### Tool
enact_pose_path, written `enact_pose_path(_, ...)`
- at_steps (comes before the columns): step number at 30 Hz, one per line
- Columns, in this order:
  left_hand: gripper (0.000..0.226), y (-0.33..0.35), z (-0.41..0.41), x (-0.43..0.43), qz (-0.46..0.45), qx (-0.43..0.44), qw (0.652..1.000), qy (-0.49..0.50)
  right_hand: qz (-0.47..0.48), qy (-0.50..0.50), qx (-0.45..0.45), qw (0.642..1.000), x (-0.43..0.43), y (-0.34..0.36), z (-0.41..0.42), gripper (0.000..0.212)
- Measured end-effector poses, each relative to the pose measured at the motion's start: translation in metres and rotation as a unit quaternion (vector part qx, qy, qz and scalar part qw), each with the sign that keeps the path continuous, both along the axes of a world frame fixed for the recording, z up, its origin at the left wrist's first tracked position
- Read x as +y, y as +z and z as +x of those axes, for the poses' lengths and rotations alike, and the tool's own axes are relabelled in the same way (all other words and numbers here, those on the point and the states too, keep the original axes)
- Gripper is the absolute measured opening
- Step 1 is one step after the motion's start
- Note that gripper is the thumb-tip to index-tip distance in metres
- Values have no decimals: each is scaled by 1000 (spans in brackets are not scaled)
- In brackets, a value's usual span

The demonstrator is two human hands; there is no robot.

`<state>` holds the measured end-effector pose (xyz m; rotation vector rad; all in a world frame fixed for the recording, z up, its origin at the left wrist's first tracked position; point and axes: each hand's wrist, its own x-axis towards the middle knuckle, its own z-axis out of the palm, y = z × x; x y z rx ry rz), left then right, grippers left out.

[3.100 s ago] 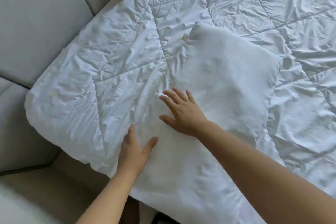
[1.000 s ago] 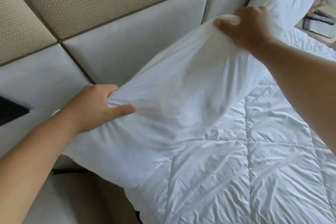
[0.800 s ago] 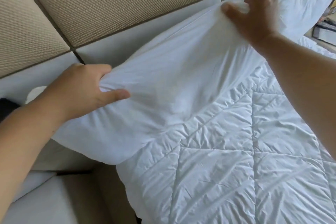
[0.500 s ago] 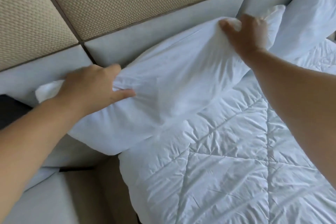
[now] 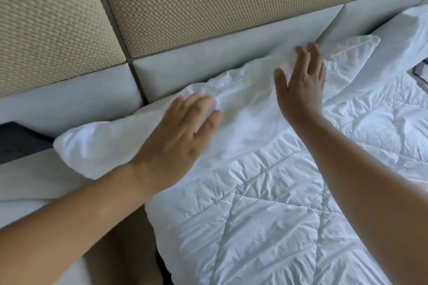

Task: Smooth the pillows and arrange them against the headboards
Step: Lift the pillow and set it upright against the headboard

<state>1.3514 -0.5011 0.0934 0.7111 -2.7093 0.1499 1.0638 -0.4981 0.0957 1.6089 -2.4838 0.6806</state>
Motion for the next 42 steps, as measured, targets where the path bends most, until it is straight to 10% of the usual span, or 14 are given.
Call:
enact_pose_path(4,52,-7,-8,-12,-12,-88,984,-152,15,106,21,994,33,-6,72,58)
enact_pose_path(17,60,-28,19,3,54,-98,991,72,162,233,100,954,33,-19,110,86)
enact_pose_path(27,77,-35,3,47,113,-58,955,267,72,372,169,910,42,-40,110,82)
enact_pose_path(42,86,-102,-9,2,-140,-65,919,363,-167,392,252,869,-43,-103,-23,100)
